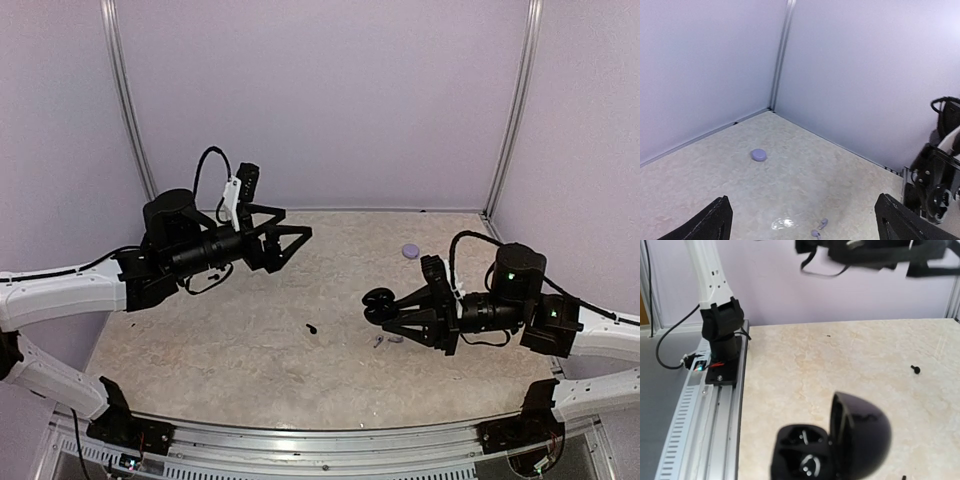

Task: Insert the wireless bluetooth earbuds into the charging case
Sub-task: Pick up the left earbud from the center of the board.

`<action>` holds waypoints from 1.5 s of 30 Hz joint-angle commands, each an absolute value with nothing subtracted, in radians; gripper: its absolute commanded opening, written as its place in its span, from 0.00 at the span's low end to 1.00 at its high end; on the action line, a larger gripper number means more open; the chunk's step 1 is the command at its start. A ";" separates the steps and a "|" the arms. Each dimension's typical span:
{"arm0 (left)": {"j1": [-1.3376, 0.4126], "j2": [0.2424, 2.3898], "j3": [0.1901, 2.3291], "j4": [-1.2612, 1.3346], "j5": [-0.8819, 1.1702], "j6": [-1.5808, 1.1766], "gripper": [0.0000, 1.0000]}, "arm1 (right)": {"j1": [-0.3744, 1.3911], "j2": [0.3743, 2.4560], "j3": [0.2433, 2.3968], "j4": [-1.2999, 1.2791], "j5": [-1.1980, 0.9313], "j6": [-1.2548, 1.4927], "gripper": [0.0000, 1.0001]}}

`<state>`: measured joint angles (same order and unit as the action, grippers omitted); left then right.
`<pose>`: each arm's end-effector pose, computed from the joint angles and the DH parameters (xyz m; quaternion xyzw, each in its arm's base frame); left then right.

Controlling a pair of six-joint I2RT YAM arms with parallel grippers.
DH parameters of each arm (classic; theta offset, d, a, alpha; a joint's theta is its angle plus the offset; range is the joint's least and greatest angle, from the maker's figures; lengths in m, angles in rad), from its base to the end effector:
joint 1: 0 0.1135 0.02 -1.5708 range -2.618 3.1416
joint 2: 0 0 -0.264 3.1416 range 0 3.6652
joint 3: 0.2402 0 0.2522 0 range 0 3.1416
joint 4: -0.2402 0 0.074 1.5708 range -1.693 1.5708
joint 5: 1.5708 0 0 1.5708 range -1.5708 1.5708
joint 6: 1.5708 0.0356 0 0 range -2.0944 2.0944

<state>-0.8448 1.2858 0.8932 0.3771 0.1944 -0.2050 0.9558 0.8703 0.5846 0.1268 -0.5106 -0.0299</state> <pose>0.1967 -0.2319 0.3269 0.2877 0.6518 -0.4098 0.5696 0.1044 0.1779 0.2872 -0.4927 0.5712 0.4523 0.4758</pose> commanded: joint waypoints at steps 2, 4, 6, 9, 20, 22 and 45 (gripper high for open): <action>-0.575 1.252 0.866 0.193 0.192 -0.310 0.99 | 0.968 0.854 0.573 0.186 -0.496 0.025 0.10; -0.483 1.274 0.889 0.100 0.176 -0.295 0.99 | 0.967 0.857 0.575 0.185 -0.497 0.024 0.10; -0.404 1.316 0.941 -0.021 0.173 -0.276 0.96 | 0.968 0.858 0.575 0.184 -0.496 0.021 0.10; -0.348 1.412 1.013 -0.138 0.181 -0.220 0.91 | 0.968 0.861 0.573 0.186 -0.486 0.021 0.10; -0.301 1.744 1.273 -0.374 0.103 -0.109 0.82 | 0.968 0.882 0.573 0.173 -0.472 0.017 0.10; -0.293 1.802 1.324 -0.417 0.080 -0.089 0.82 | 0.968 0.880 0.570 0.178 -0.469 0.020 0.10; -0.194 2.038 1.427 -0.537 0.134 -0.003 0.69 | 0.968 0.844 0.555 0.174 -0.444 0.034 0.11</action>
<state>-0.2073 2.0087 1.3975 -0.5186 0.0910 -0.0177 0.9554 0.8703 0.5632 0.1627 -0.4553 0.0238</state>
